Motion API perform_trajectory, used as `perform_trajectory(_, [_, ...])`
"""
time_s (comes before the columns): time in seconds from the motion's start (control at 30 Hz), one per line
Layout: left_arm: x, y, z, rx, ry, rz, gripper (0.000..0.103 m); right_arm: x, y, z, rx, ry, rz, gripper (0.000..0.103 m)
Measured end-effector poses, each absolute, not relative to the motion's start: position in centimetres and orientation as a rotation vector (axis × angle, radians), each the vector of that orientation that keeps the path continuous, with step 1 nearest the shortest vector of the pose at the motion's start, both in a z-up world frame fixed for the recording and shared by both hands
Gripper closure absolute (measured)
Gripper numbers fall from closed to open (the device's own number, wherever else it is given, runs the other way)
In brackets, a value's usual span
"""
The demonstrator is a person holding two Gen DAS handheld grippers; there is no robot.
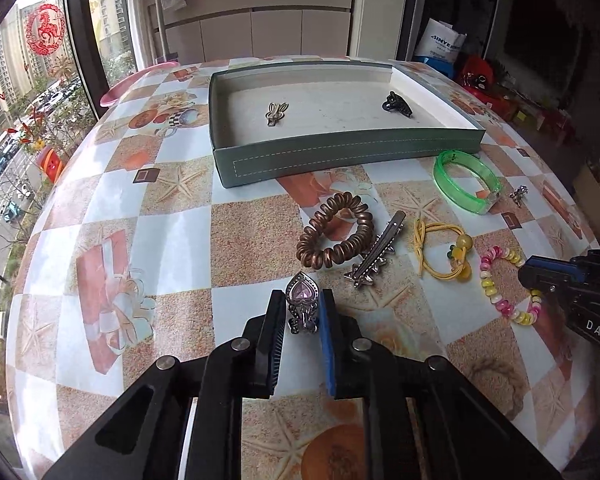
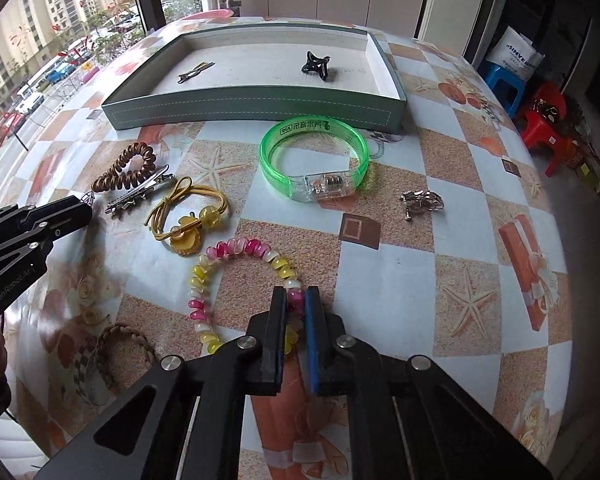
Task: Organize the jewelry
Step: 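Carry the pendant and beaded bracelet into the tray and open both tools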
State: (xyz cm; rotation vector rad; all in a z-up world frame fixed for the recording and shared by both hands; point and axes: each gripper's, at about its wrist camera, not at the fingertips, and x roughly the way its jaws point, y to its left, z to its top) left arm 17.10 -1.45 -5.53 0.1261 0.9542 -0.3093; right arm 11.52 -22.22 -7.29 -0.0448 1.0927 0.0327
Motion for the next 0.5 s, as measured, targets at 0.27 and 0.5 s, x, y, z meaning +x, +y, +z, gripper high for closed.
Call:
perform_trajectory(0.27, [15.3,-0.6,-3.3,0.114,0.904,-0.336,0.073,9.8,-23.9,-5.6,0.015,1.052,0.050,0.093])
perform_trajectory(0.5, [14.8,-0.7,0.1,0.074,0.843,-0.359,0.073,9.3,-25.2,-2.7,0.074,1.000,0.067,0.093])
